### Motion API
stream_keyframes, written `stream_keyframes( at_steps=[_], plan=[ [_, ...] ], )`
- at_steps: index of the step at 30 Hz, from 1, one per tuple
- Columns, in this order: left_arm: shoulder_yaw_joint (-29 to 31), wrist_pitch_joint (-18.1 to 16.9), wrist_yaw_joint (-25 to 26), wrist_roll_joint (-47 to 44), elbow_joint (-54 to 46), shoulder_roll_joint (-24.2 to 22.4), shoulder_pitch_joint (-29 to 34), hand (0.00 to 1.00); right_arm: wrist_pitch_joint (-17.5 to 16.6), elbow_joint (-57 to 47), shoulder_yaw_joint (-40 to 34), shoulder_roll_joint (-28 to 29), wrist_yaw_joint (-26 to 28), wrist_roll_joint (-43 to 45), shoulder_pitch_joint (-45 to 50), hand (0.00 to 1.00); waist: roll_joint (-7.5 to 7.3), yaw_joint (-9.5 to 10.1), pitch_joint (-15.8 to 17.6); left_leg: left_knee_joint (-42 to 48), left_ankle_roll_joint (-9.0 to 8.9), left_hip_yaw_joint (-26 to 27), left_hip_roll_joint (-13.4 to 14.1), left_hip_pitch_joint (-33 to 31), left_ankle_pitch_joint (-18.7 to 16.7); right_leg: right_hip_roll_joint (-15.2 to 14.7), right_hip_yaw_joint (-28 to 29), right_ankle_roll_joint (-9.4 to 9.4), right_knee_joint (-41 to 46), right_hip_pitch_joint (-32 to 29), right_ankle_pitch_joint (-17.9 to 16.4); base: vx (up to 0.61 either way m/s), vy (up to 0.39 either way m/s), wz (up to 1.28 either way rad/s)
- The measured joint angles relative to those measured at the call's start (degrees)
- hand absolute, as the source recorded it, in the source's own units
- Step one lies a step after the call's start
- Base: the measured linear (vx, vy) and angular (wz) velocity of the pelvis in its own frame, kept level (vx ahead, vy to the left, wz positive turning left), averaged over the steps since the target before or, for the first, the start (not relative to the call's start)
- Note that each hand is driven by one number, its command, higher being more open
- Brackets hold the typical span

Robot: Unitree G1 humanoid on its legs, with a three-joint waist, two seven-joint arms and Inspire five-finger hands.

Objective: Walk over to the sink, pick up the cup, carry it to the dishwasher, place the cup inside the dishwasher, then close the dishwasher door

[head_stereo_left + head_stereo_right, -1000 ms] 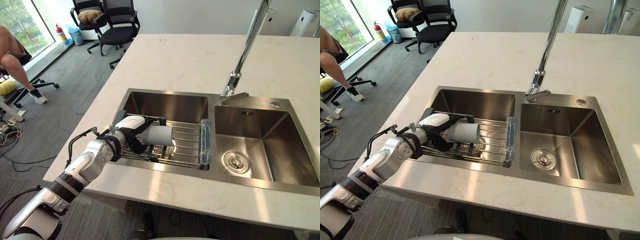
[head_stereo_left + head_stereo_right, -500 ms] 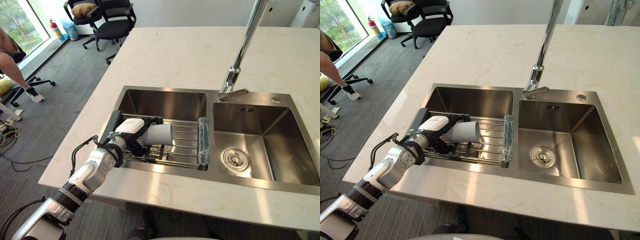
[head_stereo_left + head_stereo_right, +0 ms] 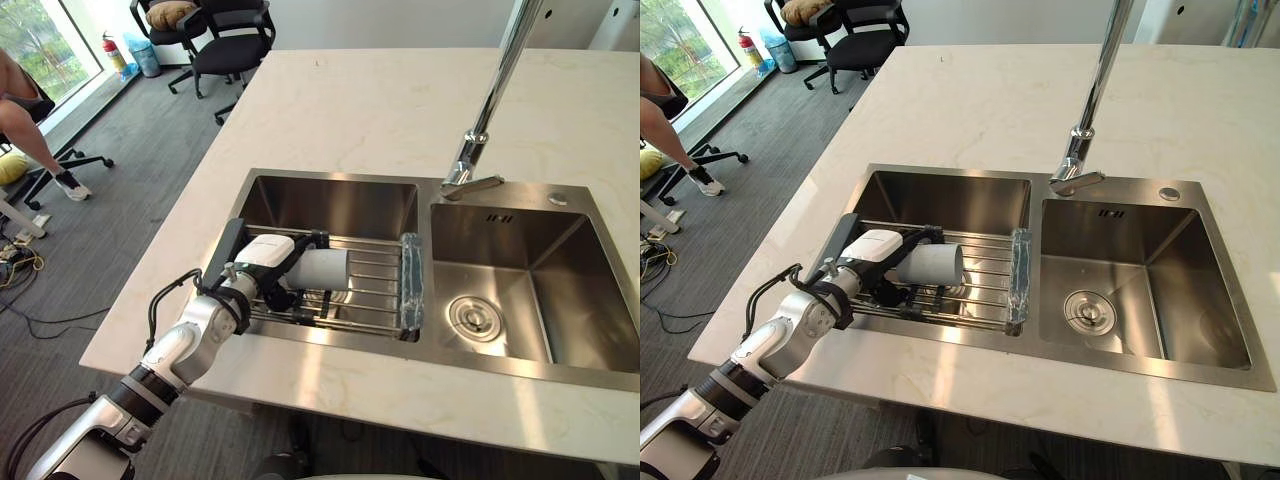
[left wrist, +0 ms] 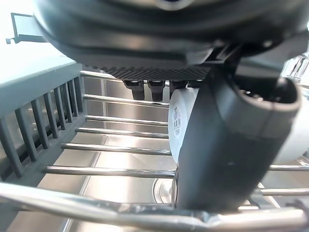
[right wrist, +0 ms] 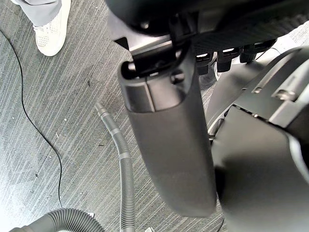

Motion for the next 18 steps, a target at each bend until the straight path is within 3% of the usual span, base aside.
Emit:
stream_keyframes(
  at_steps=[18],
  plan=[
    [-7.0,-2.9,2.0,-1.0,0.6,3.7,-2.7,0.00,-2.1,1.5,-0.6,-0.4,0.5,0.0,-0.7,1.00,1.13,-0.80,0.7,0.0,0.19,0.0,-0.1,0.0,0.0,0.0,0.0,0.03,0.0,0.0,0.0,-0.01,-0.006,0.00]
  ],
)
